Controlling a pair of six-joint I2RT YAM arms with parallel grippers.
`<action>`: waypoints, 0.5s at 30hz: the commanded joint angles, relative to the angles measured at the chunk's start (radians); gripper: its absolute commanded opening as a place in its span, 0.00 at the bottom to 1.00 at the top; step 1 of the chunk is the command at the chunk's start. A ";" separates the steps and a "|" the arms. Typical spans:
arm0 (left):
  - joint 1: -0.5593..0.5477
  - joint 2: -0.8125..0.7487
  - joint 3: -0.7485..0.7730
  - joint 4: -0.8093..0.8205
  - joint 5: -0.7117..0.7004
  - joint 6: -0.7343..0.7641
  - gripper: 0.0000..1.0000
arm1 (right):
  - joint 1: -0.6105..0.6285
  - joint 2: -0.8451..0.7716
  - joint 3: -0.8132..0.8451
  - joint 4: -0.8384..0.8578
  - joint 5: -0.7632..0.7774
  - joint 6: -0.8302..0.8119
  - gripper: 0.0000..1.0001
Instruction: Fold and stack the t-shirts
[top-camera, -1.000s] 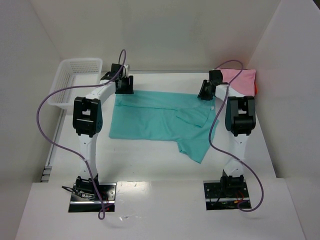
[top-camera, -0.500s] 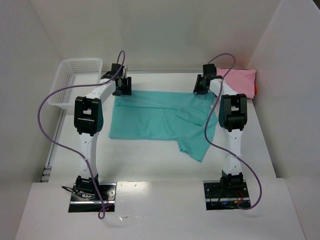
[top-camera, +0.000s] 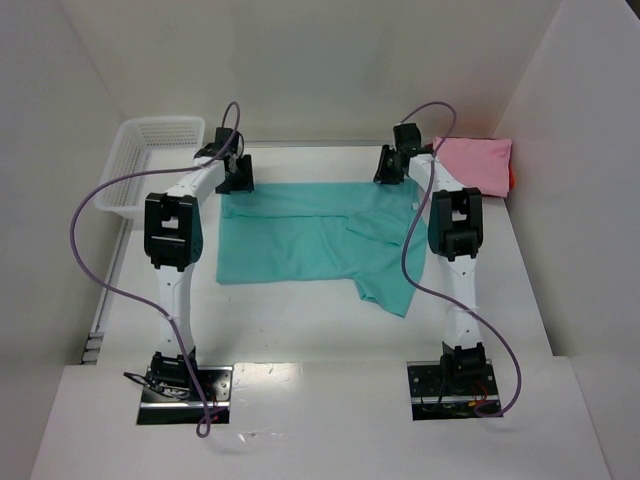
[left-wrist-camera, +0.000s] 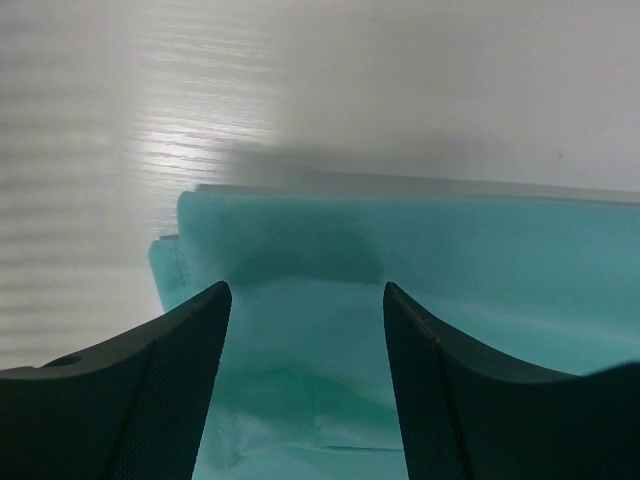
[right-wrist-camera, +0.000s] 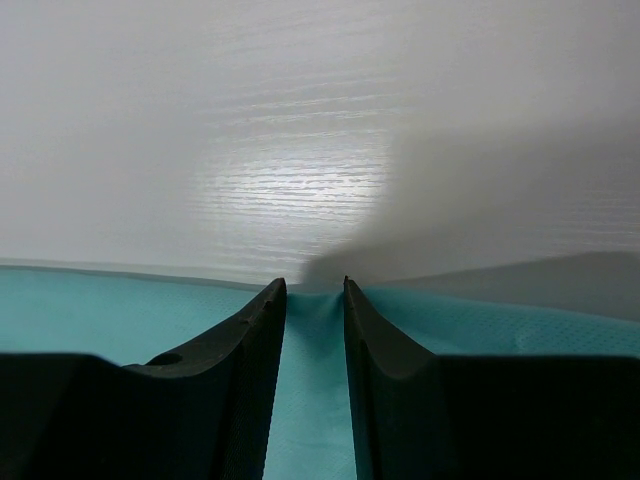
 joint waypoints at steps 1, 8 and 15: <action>0.027 -0.007 -0.008 0.001 -0.026 -0.027 0.71 | 0.022 0.025 0.077 -0.036 -0.026 -0.002 0.35; 0.027 -0.067 -0.010 0.054 0.049 0.014 0.74 | 0.022 -0.039 0.088 -0.057 0.022 -0.012 0.38; -0.011 -0.255 -0.112 0.092 0.097 0.044 0.79 | -0.033 -0.325 -0.105 0.012 0.042 -0.012 0.72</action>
